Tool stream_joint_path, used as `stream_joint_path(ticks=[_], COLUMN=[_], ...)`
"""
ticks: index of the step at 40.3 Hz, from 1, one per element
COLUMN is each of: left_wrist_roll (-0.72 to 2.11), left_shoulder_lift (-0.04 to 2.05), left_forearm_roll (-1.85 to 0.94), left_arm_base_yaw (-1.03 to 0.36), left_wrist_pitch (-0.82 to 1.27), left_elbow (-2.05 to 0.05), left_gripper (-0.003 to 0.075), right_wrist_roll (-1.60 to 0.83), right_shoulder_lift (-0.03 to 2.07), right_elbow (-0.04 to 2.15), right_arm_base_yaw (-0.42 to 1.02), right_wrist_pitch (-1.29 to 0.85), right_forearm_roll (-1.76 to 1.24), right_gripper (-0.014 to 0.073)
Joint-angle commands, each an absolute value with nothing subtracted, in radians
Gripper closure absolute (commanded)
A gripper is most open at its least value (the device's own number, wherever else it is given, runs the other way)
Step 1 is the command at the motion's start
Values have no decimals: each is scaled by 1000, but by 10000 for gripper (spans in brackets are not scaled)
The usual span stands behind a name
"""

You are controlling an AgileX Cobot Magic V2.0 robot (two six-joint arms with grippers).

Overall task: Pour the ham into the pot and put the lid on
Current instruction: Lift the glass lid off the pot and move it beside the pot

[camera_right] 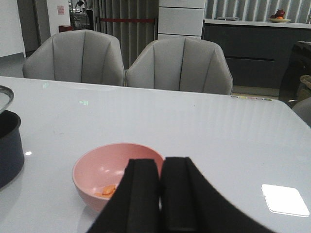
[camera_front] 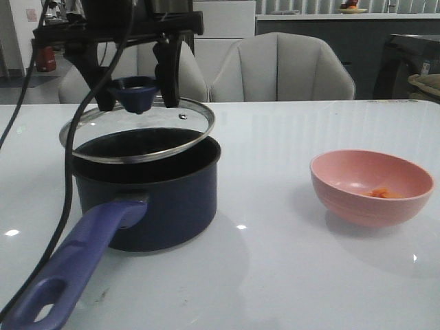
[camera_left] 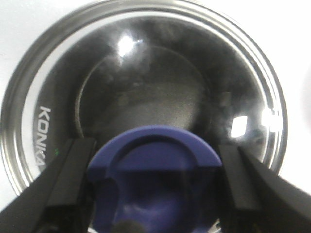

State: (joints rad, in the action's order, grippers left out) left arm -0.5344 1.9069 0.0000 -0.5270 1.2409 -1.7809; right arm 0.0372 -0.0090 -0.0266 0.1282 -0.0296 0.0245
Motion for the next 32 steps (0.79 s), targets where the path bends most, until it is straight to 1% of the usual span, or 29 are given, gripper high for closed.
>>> stream_joint_path(ticks=[1,10,16,22,32], left_wrist_roll=[-533,-480,-428,-389,-265], left_shoulder_lift=[1816,1770,1726,1656,1532], left_forearm_roll=[0,-11,-12,22,12], left_arm_base_yaw=[-518,-459,-386,-274,-15], left_wrist_pitch=[1287,1287,1287,1287,1259], left_elbow=[-1809,-1809,-1775,-1663,-1494], left_gripper=[599,599,599,599,599], right_wrist_roll=[35,35,35,35,35], right_shoulder_lift=[-29,-29,-29,-29,-29], right_elbow=[-36,-36,-36,-36,-36], right_arm_base_yaw=[129,129,129,129,129], right_wrist_pitch=[54,54,54,54,54], right_forearm_roll=[34,34,34,34,34], right_gripper=[433,433,433,433,433])
